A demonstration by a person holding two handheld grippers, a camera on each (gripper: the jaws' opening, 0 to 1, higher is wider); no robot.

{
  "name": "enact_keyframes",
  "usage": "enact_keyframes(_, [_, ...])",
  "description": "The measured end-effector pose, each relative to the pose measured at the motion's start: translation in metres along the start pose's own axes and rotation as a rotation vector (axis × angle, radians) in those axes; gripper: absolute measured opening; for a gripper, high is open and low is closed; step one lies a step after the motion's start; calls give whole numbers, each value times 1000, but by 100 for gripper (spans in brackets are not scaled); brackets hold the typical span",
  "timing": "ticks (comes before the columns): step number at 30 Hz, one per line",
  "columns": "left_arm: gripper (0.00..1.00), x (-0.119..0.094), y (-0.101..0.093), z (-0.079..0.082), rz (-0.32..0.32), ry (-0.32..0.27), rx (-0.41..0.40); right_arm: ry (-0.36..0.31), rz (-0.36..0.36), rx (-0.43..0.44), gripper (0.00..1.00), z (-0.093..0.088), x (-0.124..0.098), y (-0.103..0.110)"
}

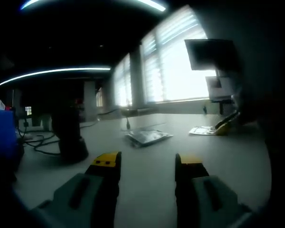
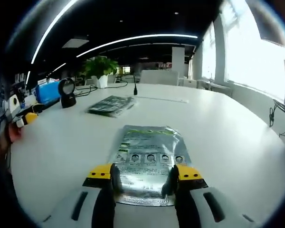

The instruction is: Clip sheet goods on table flip sheet goods clip sheet goods scan sheet goods put sheet goods back to table

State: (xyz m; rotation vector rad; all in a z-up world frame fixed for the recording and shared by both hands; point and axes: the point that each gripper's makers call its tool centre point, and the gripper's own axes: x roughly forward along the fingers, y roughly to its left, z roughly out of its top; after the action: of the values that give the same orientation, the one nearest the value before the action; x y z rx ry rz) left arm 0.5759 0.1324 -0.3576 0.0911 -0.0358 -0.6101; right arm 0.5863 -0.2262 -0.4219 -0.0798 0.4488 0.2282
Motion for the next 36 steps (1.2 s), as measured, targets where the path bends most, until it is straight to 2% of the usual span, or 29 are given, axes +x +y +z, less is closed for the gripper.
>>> enact_keyframes(7, [38, 0, 0, 0, -3, -3, -3, -3, -93, 41, 44, -3, -13, 20])
enact_keyframes(11, [38, 0, 0, 1, -4, -6, -6, 35, -148, 55, 43, -2, -15, 22])
enact_keyframes(13, [38, 0, 0, 1, -6, -6, -6, 24, -159, 57, 43, -4, -16, 23])
enact_keyframes(20, [38, 0, -2, 0, -10, -2, -1, -1, -142, 77, 43, -3, -19, 24])
enact_keyframes(24, [38, -1, 1, 1, 1, -5, -9, -121, -79, 119, 46, 25, -23, 34])
enact_keyframes(25, [38, -1, 0, 1, 2, -4, -8, -180, -68, 96, 44, 42, -26, 33])
enact_keyframes(26, [38, 0, 0, 1, 1, -3, -6, -206, -60, 73, 41, 51, -25, 31])
enact_keyframes(29, [38, 0, -2, 1, -4, -1, -2, -226, -43, -12, 25, 67, -19, 21])
enact_keyframes(31, [38, -1, -3, 2, -5, -4, -3, -196, -11, -71, 26, 71, -13, 15])
enact_keyframes(32, [38, -1, -3, 2, -5, -6, -5, -199, -12, -69, 28, 73, -10, 9])
enact_keyframes(33, [38, -1, -3, 3, -4, -8, -7, -184, -8, -79, 31, 74, -6, 3])
enact_keyframes(34, [38, -2, -3, 4, -3, -13, -11, -153, 3, -124, 32, 71, -1, -4])
enact_keyframes(36, [38, -2, -2, 4, 0, -17, -15, -96, 11, -130, 26, 64, 8, -15])
